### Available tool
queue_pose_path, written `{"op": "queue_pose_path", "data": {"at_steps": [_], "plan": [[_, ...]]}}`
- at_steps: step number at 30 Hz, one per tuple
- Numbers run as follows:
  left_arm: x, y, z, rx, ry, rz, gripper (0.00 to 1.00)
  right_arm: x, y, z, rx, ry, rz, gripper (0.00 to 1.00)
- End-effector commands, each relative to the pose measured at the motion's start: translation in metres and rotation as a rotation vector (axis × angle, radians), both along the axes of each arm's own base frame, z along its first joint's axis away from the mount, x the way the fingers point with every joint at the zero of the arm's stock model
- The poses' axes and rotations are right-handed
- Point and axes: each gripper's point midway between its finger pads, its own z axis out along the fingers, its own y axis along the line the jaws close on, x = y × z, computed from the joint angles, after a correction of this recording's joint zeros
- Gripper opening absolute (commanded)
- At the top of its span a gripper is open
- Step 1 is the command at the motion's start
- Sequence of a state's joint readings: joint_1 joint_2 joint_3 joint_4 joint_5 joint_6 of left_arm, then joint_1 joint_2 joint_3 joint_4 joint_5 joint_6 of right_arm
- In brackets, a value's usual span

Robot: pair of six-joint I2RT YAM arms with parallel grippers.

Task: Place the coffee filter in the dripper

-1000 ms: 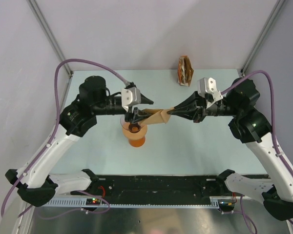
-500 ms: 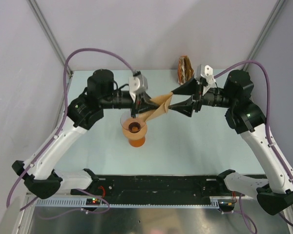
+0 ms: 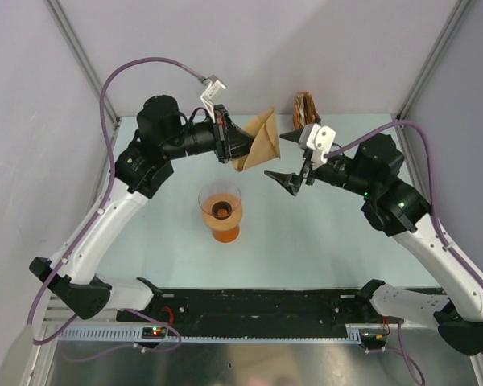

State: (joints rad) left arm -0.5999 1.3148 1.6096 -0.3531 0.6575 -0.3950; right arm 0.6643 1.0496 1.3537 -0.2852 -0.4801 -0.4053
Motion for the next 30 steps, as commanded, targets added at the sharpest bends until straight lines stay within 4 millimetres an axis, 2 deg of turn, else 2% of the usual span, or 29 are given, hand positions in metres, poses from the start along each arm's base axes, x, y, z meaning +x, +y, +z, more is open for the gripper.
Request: {"op": "queue_pose_path", "data": {"at_steps": [1, 6, 14, 22, 30], "plan": [[0.000, 0.001, 0.030, -0.081, 0.012, 0.016, 0.00, 0.032, -0.002, 0.021, -0.007, -0.183, -0.173, 0.88], [0.000, 0.000, 0.027, -0.077, 0.016, 0.011, 0.00, 0.030, 0.006, 0.024, -0.018, -0.236, -0.163, 0.82], [-0.001, -0.001, 0.027, -0.073, 0.005, 0.005, 0.00, 0.019, 0.010, 0.022, -0.042, -0.260, -0.105, 0.60], [0.000, -0.004, 0.026, -0.071, 0.008, -0.006, 0.00, 0.010, 0.010, 0.020, -0.051, -0.258, -0.070, 0.49], [-0.002, -0.006, 0.026, -0.070, 0.008, -0.029, 0.12, 0.009, 0.010, 0.019, -0.051, -0.254, -0.058, 0.41]]}}
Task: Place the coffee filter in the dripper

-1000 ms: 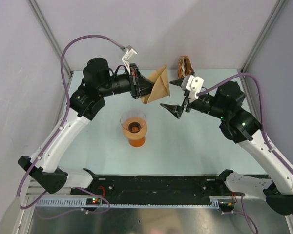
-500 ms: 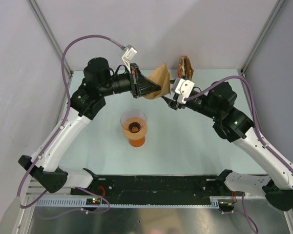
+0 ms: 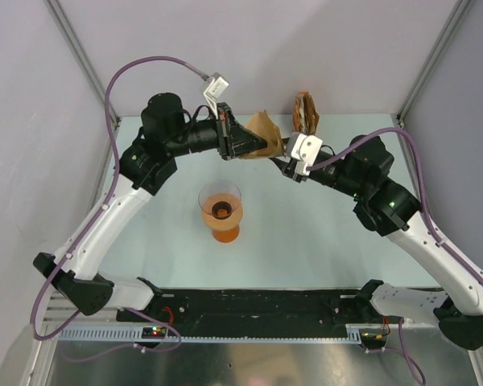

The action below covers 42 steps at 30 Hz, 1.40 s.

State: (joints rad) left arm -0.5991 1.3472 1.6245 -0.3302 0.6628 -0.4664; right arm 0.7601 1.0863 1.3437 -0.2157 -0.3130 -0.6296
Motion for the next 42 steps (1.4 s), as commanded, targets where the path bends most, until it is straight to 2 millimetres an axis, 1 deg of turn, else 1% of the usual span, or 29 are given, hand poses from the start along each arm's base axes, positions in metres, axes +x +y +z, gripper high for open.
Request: {"op": "queue_pose_path", "data": {"at_steps": [1, 2, 3, 7, 8, 10, 12, 14, 16, 18, 21, 23, 25, 28, 31, 34, 39, 42], "plan": [[-0.008, 0.001, 0.026, -0.045, -0.060, -0.026, 0.14, -0.010, -0.003, 0.015, 0.025, -0.039, 0.031, 0.40], [-0.008, 0.002, 0.026, -0.044, -0.065, -0.026, 0.17, -0.011, -0.003, 0.014, 0.025, -0.038, 0.036, 0.39], [-0.008, 0.002, 0.026, -0.043, -0.071, -0.026, 0.22, -0.012, -0.003, 0.014, 0.025, -0.036, 0.040, 0.39], [-0.007, 0.008, 0.031, -0.037, -0.129, -0.008, 0.48, -0.014, -0.004, 0.011, 0.019, -0.021, 0.056, 0.37], [-0.005, 0.014, 0.034, -0.037, -0.150, 0.007, 0.56, -0.016, -0.005, 0.010, 0.017, -0.009, 0.062, 0.36], [-0.002, 0.027, 0.044, -0.036, -0.220, 0.032, 0.70, -0.020, -0.006, 0.006, 0.013, 0.016, 0.084, 0.36], [-0.002, 0.043, 0.054, -0.024, -0.327, 0.037, 0.78, -0.024, -0.009, 0.000, 0.006, 0.053, 0.103, 0.34], [-0.006, 0.058, 0.061, 0.000, -0.453, 0.037, 0.83, -0.031, -0.011, -0.005, 0.003, 0.097, 0.130, 0.32], [-0.015, 0.068, 0.061, 0.029, -0.567, 0.020, 0.86, -0.036, -0.013, -0.012, -0.003, 0.153, 0.158, 0.29], [-0.028, 0.073, 0.056, 0.054, -0.655, -0.017, 0.88, -0.042, -0.014, -0.018, -0.008, 0.211, 0.190, 0.26], [-0.047, 0.071, 0.049, 0.052, -0.688, -0.105, 0.89, -0.051, -0.013, -0.027, -0.015, 0.299, 0.240, 0.22], [-0.056, 0.063, 0.046, 0.049, -0.693, -0.153, 0.89, -0.056, -0.011, -0.032, -0.022, 0.355, 0.271, 0.20], [-0.061, 0.054, 0.043, 0.064, -0.720, -0.174, 0.89, -0.062, -0.009, -0.037, -0.032, 0.408, 0.302, 0.19], [-0.064, 0.042, 0.030, 0.115, -0.753, -0.201, 0.89, -0.070, -0.006, -0.043, -0.051, 0.476, 0.349, 0.16], [-0.069, 0.028, 0.020, 0.134, -0.755, -0.234, 0.89, -0.075, -0.005, -0.047, -0.064, 0.524, 0.376, 0.10], [-0.069, 0.017, 0.012, 0.149, -0.742, -0.250, 0.89, -0.078, -0.004, -0.049, -0.074, 0.554, 0.394, 0.07], [-0.071, 0.006, 0.005, 0.157, -0.729, -0.267, 0.89, -0.083, -0.001, -0.052, -0.087, 0.588, 0.413, 0.05], [-0.073, 0.002, 0.003, 0.162, -0.734, -0.276, 0.86, -0.084, 0.002, -0.053, -0.090, 0.601, 0.421, 0.05]]}}
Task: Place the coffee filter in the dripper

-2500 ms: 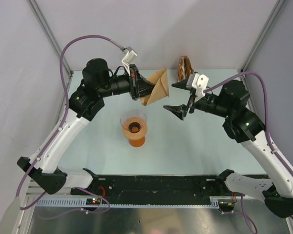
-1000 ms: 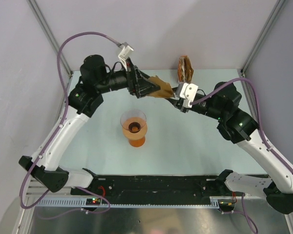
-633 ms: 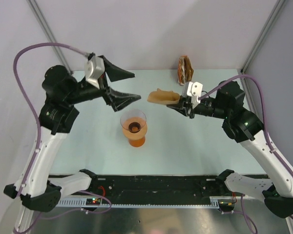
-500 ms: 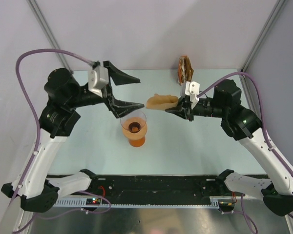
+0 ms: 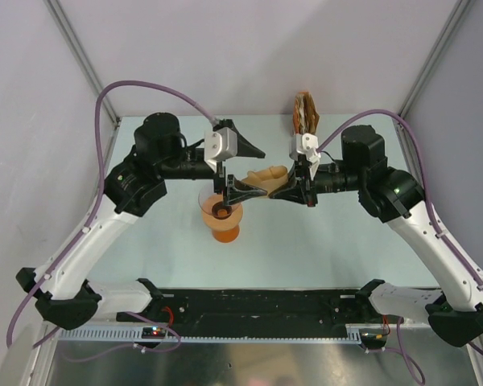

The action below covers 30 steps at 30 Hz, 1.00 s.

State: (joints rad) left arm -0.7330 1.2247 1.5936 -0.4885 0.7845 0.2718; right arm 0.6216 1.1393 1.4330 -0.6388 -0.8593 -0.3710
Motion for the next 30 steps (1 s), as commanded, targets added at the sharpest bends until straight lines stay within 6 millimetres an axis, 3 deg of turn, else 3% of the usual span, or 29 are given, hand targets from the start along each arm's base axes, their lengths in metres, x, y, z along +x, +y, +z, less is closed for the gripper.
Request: {"op": "queue_pose_path", "data": {"at_steps": [1, 11, 14, 18, 20, 22, 24, 26, 30], "plan": [[-0.003, -0.003, 0.008, -0.012, -0.064, 0.001, 0.84, -0.012, 0.004, 0.012, 0.018, 0.020, 0.046, 0.05], [-0.014, -0.014, 0.000, 0.001, -0.060, -0.065, 0.50, -0.014, 0.010, 0.012, 0.021, 0.045, 0.070, 0.06], [-0.015, -0.014, 0.000, 0.000, -0.058, -0.071, 0.34, -0.016, 0.009, 0.013, 0.023, 0.043, 0.076, 0.06], [-0.017, -0.015, 0.009, -0.014, -0.030, -0.072, 0.11, -0.017, 0.005, 0.012, 0.023, 0.025, 0.077, 0.11], [-0.018, -0.014, 0.015, -0.026, -0.023, -0.066, 0.03, -0.018, 0.002, 0.012, 0.027, 0.012, 0.068, 0.20], [-0.017, -0.013, 0.017, -0.029, -0.019, -0.055, 0.01, -0.018, -0.003, 0.011, 0.029, -0.002, 0.055, 0.32], [-0.015, -0.011, 0.018, -0.031, -0.019, -0.040, 0.00, -0.017, -0.007, 0.008, 0.025, -0.008, 0.041, 0.33], [-0.014, -0.010, 0.020, -0.034, -0.019, -0.033, 0.00, -0.016, -0.010, 0.005, 0.021, -0.007, 0.035, 0.30], [-0.014, -0.010, 0.021, -0.036, -0.015, -0.033, 0.00, -0.016, -0.010, 0.006, 0.025, -0.008, 0.041, 0.14]]}}
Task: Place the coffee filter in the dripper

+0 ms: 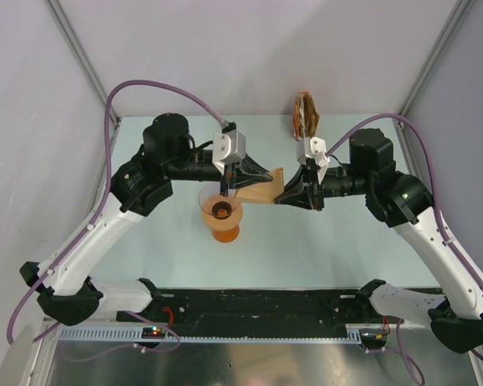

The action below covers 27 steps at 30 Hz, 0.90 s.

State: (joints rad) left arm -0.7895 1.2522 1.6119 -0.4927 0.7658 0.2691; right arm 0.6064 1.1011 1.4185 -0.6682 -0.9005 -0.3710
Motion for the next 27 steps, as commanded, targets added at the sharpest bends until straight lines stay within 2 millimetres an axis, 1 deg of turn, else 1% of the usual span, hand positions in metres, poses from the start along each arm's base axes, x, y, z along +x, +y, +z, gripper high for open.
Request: {"op": "queue_pose_path", "data": {"at_steps": [1, 2, 3, 6, 7, 8, 9, 11, 13, 15, 18, 22, 25, 27], "plan": [[-0.004, 0.005, 0.023, -0.048, -0.024, 0.004, 0.00, -0.002, -0.001, 0.005, 0.020, -0.023, 0.018, 0.09], [-0.004, 0.005, 0.024, -0.049, -0.023, 0.005, 0.00, -0.002, 0.000, 0.005, 0.022, -0.023, 0.019, 0.05], [-0.004, 0.005, 0.024, -0.049, -0.022, 0.006, 0.00, -0.001, 0.000, 0.006, 0.024, -0.025, 0.020, 0.02], [-0.004, 0.005, 0.024, -0.051, -0.023, 0.006, 0.00, -0.001, 0.001, 0.007, 0.029, -0.027, 0.019, 0.00], [-0.005, 0.005, 0.023, -0.050, -0.023, 0.003, 0.03, 0.000, 0.001, 0.007, 0.030, -0.027, 0.018, 0.00], [-0.004, 0.005, 0.022, -0.048, -0.019, 0.002, 0.09, -0.001, 0.001, 0.008, 0.033, -0.030, 0.020, 0.00], [-0.006, 0.004, 0.021, -0.046, -0.015, -0.005, 0.23, -0.001, 0.001, 0.009, 0.036, -0.031, 0.021, 0.00], [-0.007, 0.002, 0.017, -0.040, 0.001, -0.020, 0.42, -0.001, 0.001, 0.010, 0.040, -0.032, 0.019, 0.00], [-0.007, -0.002, 0.015, -0.034, 0.025, -0.034, 0.54, -0.001, 0.002, 0.011, 0.042, -0.034, 0.018, 0.00], [-0.006, -0.007, 0.012, -0.027, 0.048, -0.046, 0.59, -0.002, 0.002, 0.011, 0.042, -0.036, 0.019, 0.00], [-0.006, -0.013, 0.009, -0.020, 0.068, -0.069, 0.61, -0.001, 0.004, 0.011, 0.039, -0.039, 0.013, 0.00], [-0.011, -0.022, 0.004, -0.008, 0.082, -0.114, 0.58, 0.000, 0.006, 0.012, 0.033, -0.034, -0.003, 0.00], [-0.011, -0.026, 0.000, -0.001, 0.087, -0.123, 0.52, 0.004, 0.007, 0.013, 0.026, -0.027, -0.019, 0.00], [-0.011, -0.027, 0.000, 0.000, 0.085, -0.125, 0.45, 0.004, 0.006, 0.013, 0.024, -0.024, -0.026, 0.00]]}}
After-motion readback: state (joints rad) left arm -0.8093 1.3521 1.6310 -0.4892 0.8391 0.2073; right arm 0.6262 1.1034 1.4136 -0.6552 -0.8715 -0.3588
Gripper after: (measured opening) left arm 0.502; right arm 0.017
